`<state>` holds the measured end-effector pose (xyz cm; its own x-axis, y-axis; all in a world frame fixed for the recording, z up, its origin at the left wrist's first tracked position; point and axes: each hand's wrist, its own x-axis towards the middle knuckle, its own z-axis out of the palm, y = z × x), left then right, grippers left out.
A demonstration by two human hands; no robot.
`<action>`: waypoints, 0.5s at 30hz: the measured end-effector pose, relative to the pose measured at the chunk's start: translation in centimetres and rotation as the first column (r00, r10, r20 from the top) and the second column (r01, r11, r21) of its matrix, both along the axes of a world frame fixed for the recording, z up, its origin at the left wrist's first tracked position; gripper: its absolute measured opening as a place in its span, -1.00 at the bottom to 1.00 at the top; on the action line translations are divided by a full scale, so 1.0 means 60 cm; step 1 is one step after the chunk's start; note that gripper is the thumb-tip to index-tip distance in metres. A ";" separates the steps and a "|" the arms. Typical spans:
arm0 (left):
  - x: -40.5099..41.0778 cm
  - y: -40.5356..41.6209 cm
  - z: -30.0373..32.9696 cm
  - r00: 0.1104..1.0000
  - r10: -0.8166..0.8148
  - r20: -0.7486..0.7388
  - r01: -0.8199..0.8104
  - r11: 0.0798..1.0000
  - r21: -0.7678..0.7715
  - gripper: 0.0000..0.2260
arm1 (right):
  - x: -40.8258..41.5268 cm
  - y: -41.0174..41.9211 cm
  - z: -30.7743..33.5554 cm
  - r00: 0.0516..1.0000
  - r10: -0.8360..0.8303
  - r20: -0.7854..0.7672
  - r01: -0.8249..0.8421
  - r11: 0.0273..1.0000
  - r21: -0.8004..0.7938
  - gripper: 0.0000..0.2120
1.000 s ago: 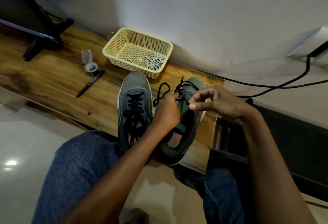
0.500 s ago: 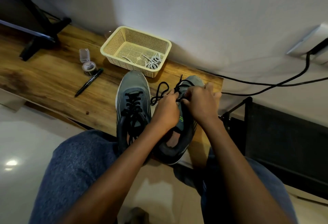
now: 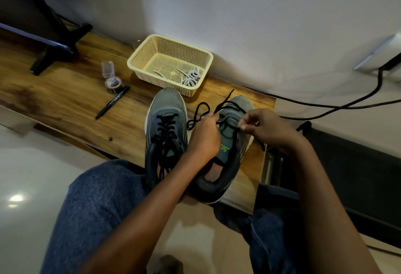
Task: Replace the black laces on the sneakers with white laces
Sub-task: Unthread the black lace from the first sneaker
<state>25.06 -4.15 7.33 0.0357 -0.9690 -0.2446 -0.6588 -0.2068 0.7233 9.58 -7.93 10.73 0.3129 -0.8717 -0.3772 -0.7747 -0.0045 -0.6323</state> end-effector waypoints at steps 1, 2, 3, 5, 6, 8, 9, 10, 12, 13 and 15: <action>0.000 -0.001 -0.002 1.000 -0.003 -0.001 0.003 1.000 0.002 -0.59 | 0.000 -0.004 -0.013 0.993 -0.070 -0.093 0.061 0.994 -0.094 -0.92; -0.001 -0.002 -0.003 1.000 -0.009 -0.001 0.009 1.000 0.004 -0.59 | 0.003 -0.006 -0.021 0.981 -0.123 -0.150 0.099 0.982 -0.159 -0.89; -0.001 -0.003 -0.004 1.000 -0.020 0.002 0.020 1.000 0.005 -0.58 | 0.009 -0.006 -0.028 0.977 -0.146 -0.158 0.113 0.973 -0.200 -0.86; -0.001 -0.003 -0.003 0.999 -0.042 0.015 0.042 0.999 0.010 -0.57 | 0.029 -0.001 -0.033 0.980 -0.151 -0.127 0.119 0.966 -0.229 -0.80; 0.000 -0.003 -0.002 0.998 -0.050 0.024 0.050 0.999 0.016 -0.58 | 0.041 0.002 -0.032 0.981 -0.143 -0.131 0.111 0.968 -0.225 -0.80; 0.000 -0.003 0.000 0.998 -0.063 0.028 0.062 0.998 0.022 -0.61 | 0.062 0.011 -0.031 0.969 -0.142 -0.201 0.092 0.966 -0.240 -0.78; 0.000 -0.003 0.001 0.997 -0.069 0.024 0.069 0.997 0.020 -0.62 | 0.069 0.015 -0.033 0.957 -0.156 -0.245 0.086 0.958 -0.274 -0.79; 0.000 -0.002 0.002 0.997 -0.072 0.019 0.072 0.997 0.015 -0.61 | 0.075 0.017 -0.037 0.940 -0.178 -0.293 0.081 0.946 -0.314 -0.82; 0.000 -0.002 0.002 0.998 -0.067 0.013 0.067 0.998 0.007 -0.59 | 0.079 0.015 -0.044 0.916 -0.210 -0.343 0.077 0.928 -0.364 -0.91; 0.001 -0.001 0.001 0.998 -0.060 0.009 0.060 0.998 0.003 -0.58 | 0.077 0.013 -0.043 0.936 -0.203 -0.288 0.093 0.931 -0.354 -0.94; 0.002 0.000 0.002 0.999 -0.035 0.000 0.035 0.999 -0.005 -0.58 | 0.065 0.010 -0.030 0.994 -0.108 -0.018 0.104 0.982 -0.157 -0.93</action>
